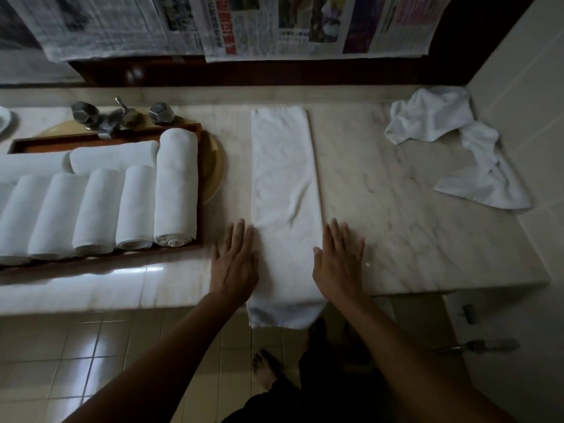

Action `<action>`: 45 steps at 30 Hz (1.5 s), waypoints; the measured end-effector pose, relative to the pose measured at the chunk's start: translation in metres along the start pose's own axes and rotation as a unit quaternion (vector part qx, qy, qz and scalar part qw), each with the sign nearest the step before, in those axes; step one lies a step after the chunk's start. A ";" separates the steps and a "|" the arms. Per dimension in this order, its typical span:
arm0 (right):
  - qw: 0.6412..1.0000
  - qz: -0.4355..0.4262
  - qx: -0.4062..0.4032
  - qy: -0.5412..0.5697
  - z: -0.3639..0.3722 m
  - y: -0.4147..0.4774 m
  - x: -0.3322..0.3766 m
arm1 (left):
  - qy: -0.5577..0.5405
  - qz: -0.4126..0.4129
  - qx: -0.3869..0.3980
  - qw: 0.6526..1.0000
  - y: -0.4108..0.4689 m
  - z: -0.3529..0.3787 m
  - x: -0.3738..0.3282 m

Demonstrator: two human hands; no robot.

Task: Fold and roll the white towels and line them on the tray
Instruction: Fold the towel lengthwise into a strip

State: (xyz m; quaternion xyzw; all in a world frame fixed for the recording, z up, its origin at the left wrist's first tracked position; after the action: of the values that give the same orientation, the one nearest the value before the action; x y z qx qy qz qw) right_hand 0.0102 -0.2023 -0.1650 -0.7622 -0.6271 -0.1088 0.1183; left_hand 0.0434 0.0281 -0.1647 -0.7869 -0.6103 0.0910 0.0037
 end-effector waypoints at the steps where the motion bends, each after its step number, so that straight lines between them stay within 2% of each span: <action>1: 1.000 -0.006 -0.009 0.009 -0.004 0.006 0.007 | 0.000 0.018 -0.004 1.000 0.007 -0.003 -0.008; 5: 0.993 -0.114 0.033 0.015 0.008 0.025 0.050 | 0.024 0.123 0.015 0.992 0.030 0.002 -0.048; 6: 0.992 -0.118 0.046 0.004 0.012 0.034 0.049 | 0.039 0.122 0.020 0.992 0.040 0.005 -0.047; 8: 0.996 -0.074 0.040 -0.012 0.014 0.058 0.034 | 0.041 0.070 0.024 0.996 0.063 0.003 -0.029; 11: 1.000 0.012 -0.019 0.008 -0.002 0.097 0.011 | 0.035 -0.016 0.007 0.999 0.097 -0.015 -0.006; 12: 0.999 0.004 -0.032 0.008 -0.006 0.113 0.016 | 0.033 -0.014 -0.005 0.999 0.110 -0.022 -0.009; 14: 0.997 -0.068 -0.026 0.011 -0.003 0.132 0.039 | 0.015 0.039 -0.019 0.999 0.125 -0.029 -0.029; 17: 0.989 -0.146 0.006 0.000 0.013 0.162 0.057 | 0.017 0.085 0.009 0.996 0.154 -0.014 -0.037; 23: 0.998 -0.057 -0.015 -0.024 0.001 0.248 0.011 | -0.017 -0.035 -0.014 0.999 0.219 -0.029 0.020; 26: 0.996 -0.071 -0.048 0.025 -0.017 0.235 0.020 | -0.065 -0.004 -0.049 0.997 0.195 -0.047 -0.005; 28: 0.991 -0.119 -0.034 0.047 -0.013 0.205 0.042 | -0.089 0.033 -0.031 0.995 0.170 -0.036 -0.025; 31: 0.988 -0.150 -0.002 0.036 0.005 0.191 0.053 | -0.048 0.054 -0.006 0.997 0.167 -0.010 -0.027; 38: 0.989 -0.147 -0.016 -0.003 0.007 0.276 0.046 | 0.011 0.061 -0.029 0.998 0.240 -0.013 -0.019; 45: 0.988 -0.150 -0.023 -0.016 0.007 0.360 0.055 | 0.033 0.046 -0.012 0.998 0.318 -0.020 -0.008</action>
State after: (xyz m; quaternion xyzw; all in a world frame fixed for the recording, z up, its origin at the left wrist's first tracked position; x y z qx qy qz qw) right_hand 0.3744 -0.2160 -0.1700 -0.6637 -0.7335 -0.1272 0.0729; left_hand 0.3498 -0.0587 -0.1816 -0.8166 -0.5742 0.0576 0.0104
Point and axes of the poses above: each hand's wrist, its own y-axis towards the middle knuckle, its own z-axis out of the palm, x = y × z, the point moved 10 cm from there along y, towards the middle knuckle, and after that the axes turned 7 degrees about y, right-handed, at the moved point
